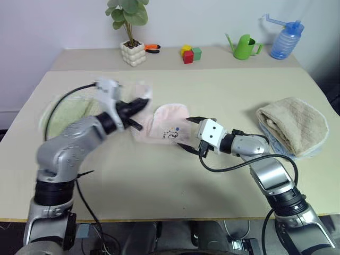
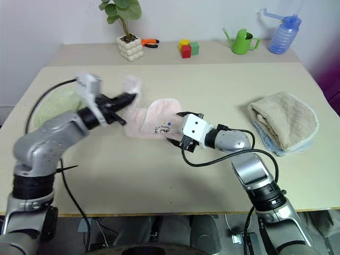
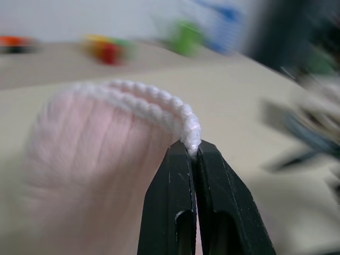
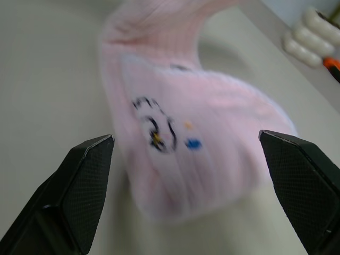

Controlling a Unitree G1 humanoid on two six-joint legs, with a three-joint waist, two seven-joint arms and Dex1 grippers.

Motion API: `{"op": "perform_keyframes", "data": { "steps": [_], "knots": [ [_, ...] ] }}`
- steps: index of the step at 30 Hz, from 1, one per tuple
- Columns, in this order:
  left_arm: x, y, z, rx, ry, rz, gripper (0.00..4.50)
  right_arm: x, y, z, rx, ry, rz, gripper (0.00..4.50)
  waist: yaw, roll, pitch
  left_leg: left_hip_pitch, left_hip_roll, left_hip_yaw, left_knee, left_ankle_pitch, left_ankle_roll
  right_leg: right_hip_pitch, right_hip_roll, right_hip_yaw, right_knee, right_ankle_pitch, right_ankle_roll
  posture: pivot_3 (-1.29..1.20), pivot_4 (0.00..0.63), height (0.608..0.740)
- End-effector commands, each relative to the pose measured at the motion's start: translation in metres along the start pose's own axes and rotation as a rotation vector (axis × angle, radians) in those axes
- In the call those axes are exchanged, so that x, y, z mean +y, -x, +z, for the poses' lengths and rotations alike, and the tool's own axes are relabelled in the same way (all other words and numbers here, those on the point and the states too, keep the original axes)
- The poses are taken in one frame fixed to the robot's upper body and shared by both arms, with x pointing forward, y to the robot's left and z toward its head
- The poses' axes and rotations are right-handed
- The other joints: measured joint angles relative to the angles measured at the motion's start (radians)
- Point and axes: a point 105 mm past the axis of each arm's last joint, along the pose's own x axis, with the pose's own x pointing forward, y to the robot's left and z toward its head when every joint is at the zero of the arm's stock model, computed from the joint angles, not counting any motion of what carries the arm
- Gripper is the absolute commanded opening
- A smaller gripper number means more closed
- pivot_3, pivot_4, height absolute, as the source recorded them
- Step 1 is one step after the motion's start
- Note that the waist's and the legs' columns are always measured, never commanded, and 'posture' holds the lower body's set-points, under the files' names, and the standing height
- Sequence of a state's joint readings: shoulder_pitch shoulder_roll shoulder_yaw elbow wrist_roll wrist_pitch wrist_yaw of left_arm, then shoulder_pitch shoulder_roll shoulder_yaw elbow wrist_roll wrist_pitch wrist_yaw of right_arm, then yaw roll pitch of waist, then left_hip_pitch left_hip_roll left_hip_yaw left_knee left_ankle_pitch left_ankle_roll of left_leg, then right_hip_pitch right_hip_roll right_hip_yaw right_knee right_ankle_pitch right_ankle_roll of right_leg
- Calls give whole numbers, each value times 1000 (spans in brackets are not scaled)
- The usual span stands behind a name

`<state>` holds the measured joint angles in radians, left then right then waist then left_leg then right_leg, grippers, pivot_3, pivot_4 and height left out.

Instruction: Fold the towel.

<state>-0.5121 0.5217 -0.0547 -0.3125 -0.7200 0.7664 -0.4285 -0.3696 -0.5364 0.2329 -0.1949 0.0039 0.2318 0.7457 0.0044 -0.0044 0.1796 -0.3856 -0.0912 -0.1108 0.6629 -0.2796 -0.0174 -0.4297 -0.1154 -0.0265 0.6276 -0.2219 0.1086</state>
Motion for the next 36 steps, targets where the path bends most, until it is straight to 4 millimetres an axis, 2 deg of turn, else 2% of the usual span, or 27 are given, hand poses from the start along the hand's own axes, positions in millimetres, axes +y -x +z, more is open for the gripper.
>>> {"op": "perform_keyframes", "data": {
  "steps": [1,5,11,14,17,18,19,20,21,22,23,24,25,27,28,29,30,32,36],
  "knots": [
    [-22,-19,-12,43,-90,-106,29,-10,6,5,-20,26,-53,4500,-3,0,0,0,0,0,0,0,0,0,0,0,0,0,0,0,150,732],
    [-38,-37,-37,130,-147,-187,29,-11,8,2,-6,21,-75,4500,-1,0,0,0,1,0,0,0,0,0,1,0,0,0,0,0,150,732],
    [-42,-48,-44,146,-145,-208,29,-10,11,-3,10,21,-86,4500,6,0,0,-1,0,0,1,0,0,0,0,0,0,0,0,0,150,732],
    [-43,-43,-41,136,-126,-224,895,-11,12,-4,14,22,-92,4500,6,0,0,-1,0,0,1,0,0,0,0,0,0,0,0,0,150,732],
    [-43,-34,-36,127,-136,-235,2287,-13,12,-7,32,20,-98,4500,5,0,0,-1,0,0,1,0,0,0,0,0,0,0,0,0,150,732],
    [-42,-30,-34,121,-136,-238,2910,-14,12,-9,42,16,-103,4500,5,0,0,-1,0,0,1,0,0,0,0,0,0,0,0,0,150,732],
    [-40,-25,-32,118,-132,-232,3289,-16,13,-12,52,13,-111,4236,5,0,0,-1,0,0,1,0,0,0,0,0,0,0,0,0,150,732],
    [-36,-20,-29,111,-125,-218,3298,-18,14,-14,61,5,-118,3939,5,0,0,-1,0,0,1,0,0,0,0,0,0,0,0,0,150,732],
    [-33,-16,-27,105,-123,-206,3298,-20,15,-15,67,-2,-124,3666,4,0,0,-1,0,0,1,0,0,0,0,0,0,0,0,0,150,732],
    [-30,-12,-26,101,-128,-189,3298,-22,16,-17,73,-9,-131,3172,5,0,0,-1,0,0,1,0,0,0,0,0,0,0,0,0,150,732],
    [-23,-7,-23,86,-132,-148,3033,-25,18,-19,85,-13,-149,2671,6,0,0,-1,0,0,1,0,0,0,0,0,0,0,0,0,150,732],
    [-18,-4,-20,76,-136,-120,2672,-28,19,-21,93,-16,-162,2270,6,0,0,-1,0,0,1,0,0,0,0,0,0,0,0,0,150,732],
    [-12,-1,-16,54,-147,-78,2267,-31,21,-22,98,-15,-172,1635,7,0,0,-1,0,0,1,0,0,0,0,0,0,0,0,0,150,732],
    [9,5,-8,4,-140,44,1343,-39,22,-20,83,-14,-204,682,7,0,0,-1,0,0,1,0,0,0,0,0,0,0,0,0,150,732],
    [28,9,-7,-3,-174,153,825,-48,21,-15,66,-16,-245,184,8,0,0,-1,0,0,1,0,0,0,0,0,0,0,0,0,150,732],
    [43,12,-6,1,-211,250,320,-54,20,-11,49,-21,-277,0,7,0,0,-1,0,0,1,0,0,0,0,0,0,0,0,0,150,732],
    [52,14,-7,5,-242,309,80,-58,19,-9,39,-24,-296,0,6,0,0,-1,0,0,1,0,0,0,0,0,0,0,0,0,150,732],
    [64,17,-8,9,-240,366,80,-65,17,-1,3,-43,-329,0,6,0,0,-1,1,0,1,0,0,0,1,0,0,0,0,0,150,732],
    [56,13,-22,41,-276,292,80,-69,4,24,-130,-137,-345,0,5,0,0,-1,0,0,0,0,0,-1,1,0,0,0,0,0,150,732]
  ]
}}
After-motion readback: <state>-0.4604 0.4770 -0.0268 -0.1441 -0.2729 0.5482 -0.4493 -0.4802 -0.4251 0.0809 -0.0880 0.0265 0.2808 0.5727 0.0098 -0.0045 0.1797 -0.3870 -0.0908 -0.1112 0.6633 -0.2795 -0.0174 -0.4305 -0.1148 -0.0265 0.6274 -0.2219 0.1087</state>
